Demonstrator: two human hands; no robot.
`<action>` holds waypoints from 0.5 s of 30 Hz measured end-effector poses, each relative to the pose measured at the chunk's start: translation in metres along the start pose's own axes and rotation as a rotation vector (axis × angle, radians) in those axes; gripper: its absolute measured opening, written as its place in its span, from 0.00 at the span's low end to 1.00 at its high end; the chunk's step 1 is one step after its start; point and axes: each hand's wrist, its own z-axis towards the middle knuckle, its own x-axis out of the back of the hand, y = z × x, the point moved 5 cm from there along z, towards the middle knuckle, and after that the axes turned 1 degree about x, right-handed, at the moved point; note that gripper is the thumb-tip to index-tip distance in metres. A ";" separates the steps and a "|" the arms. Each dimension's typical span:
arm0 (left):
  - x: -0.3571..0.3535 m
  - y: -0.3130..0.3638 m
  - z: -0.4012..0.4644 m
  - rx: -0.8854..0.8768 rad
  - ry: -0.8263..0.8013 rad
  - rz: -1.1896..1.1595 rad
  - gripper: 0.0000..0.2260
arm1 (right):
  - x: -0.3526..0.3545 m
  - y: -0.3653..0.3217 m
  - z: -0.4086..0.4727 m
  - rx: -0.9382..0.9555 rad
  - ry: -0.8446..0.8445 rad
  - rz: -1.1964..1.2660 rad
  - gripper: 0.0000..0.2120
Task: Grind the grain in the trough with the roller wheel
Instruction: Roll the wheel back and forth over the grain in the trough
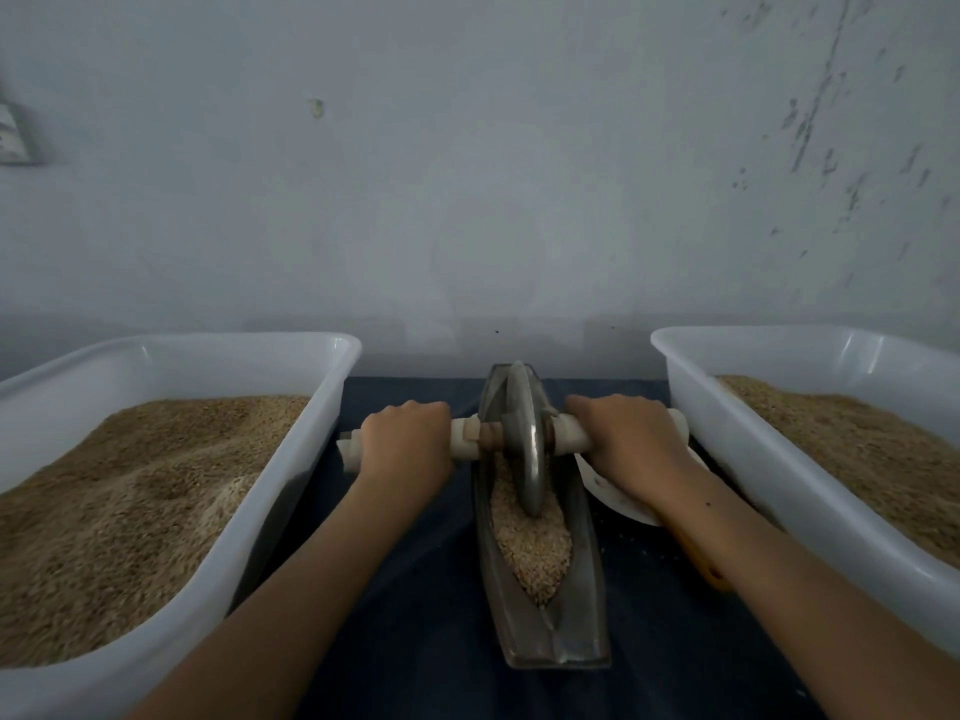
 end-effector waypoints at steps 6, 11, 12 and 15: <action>0.002 0.001 -0.002 -0.022 -0.046 0.059 0.07 | 0.000 0.003 0.000 0.036 -0.157 0.052 0.04; 0.000 -0.002 -0.001 -0.063 -0.194 0.071 0.09 | 0.004 0.001 -0.002 0.057 -0.395 0.100 0.13; 0.000 -0.002 -0.001 -0.064 -0.196 0.069 0.09 | 0.005 0.000 -0.004 0.057 -0.398 0.103 0.13; -0.002 -0.003 0.001 -0.045 -0.168 0.038 0.08 | 0.005 -0.001 -0.004 0.047 -0.314 0.070 0.11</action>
